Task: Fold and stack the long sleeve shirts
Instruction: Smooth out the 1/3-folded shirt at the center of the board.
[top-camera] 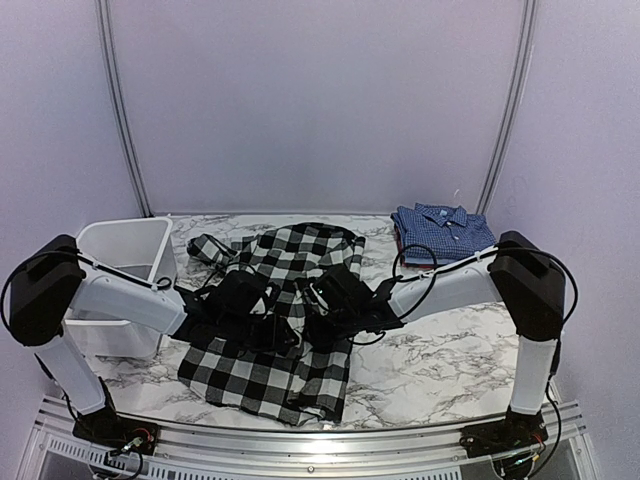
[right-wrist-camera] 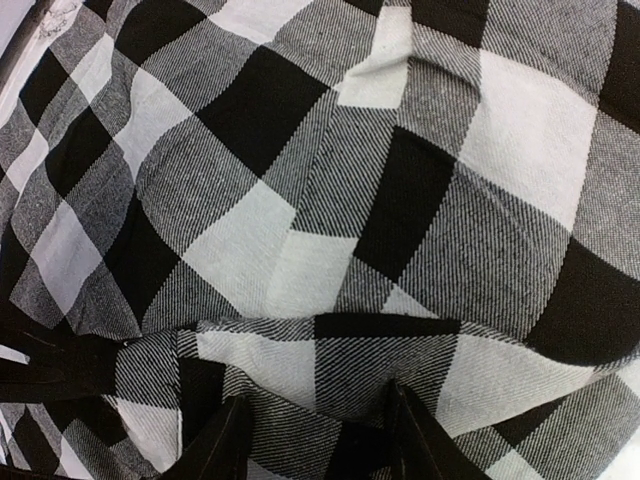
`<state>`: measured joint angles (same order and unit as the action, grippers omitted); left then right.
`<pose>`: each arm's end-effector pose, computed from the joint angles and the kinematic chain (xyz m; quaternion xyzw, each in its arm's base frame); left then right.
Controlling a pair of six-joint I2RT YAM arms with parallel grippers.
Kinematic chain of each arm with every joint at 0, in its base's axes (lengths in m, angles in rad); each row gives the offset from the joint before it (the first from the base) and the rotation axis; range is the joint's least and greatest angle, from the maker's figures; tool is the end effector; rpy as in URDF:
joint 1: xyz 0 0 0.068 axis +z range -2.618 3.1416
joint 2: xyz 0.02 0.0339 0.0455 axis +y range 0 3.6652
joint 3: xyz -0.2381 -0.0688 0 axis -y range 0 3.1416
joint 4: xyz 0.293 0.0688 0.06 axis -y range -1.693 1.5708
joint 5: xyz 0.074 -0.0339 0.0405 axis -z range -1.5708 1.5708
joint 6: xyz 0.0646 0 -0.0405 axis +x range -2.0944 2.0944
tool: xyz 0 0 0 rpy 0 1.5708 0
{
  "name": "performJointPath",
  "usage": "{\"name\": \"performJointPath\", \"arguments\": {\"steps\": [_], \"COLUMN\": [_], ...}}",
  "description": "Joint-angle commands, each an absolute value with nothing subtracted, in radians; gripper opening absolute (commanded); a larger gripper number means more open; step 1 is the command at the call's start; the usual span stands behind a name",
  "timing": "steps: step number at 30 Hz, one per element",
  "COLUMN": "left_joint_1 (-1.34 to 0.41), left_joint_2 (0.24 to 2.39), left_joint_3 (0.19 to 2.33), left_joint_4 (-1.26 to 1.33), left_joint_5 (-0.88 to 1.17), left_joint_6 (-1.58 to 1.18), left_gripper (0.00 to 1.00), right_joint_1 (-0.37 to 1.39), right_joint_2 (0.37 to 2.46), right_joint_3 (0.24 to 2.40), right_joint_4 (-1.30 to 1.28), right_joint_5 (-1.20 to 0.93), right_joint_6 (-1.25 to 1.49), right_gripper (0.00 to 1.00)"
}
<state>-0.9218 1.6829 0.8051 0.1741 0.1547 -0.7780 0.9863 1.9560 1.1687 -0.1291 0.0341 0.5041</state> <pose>0.2248 -0.3128 0.0738 0.0974 0.9001 -0.3609 0.2238 0.2463 0.3683 0.0590 -0.2207 0.9207 0.2060 0.2471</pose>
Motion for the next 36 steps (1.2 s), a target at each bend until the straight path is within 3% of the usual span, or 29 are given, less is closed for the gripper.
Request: {"name": "performJointPath", "arguments": {"steps": [1, 11, 24, 36], "left_joint_1": [-0.916, -0.916, -0.917, -0.917], "left_joint_2": [1.708, 1.742, 1.651, 1.518], "left_joint_3": [0.833, 0.847, 0.825, 0.715], "left_joint_4": [0.133, 0.184, 0.179, 0.157], "left_joint_5": [0.120, 0.172, 0.165, 0.103], "left_joint_6": [-0.766, -0.762, -0.778, -0.798], "left_gripper": [0.46, 0.44, 0.00, 0.00], "right_joint_1": [0.994, 0.993, 0.992, 0.992], "right_joint_2": [1.985, 1.991, 1.993, 1.998], "right_joint_3": [1.198, 1.196, 1.186, 1.184], "right_joint_4": [-0.156, -0.152, -0.155, -0.166], "right_joint_5": [0.039, 0.037, 0.043, 0.053], "right_joint_6": [0.499, 0.500, 0.504, 0.516], "right_gripper": [0.45, 0.44, 0.43, 0.42]}}
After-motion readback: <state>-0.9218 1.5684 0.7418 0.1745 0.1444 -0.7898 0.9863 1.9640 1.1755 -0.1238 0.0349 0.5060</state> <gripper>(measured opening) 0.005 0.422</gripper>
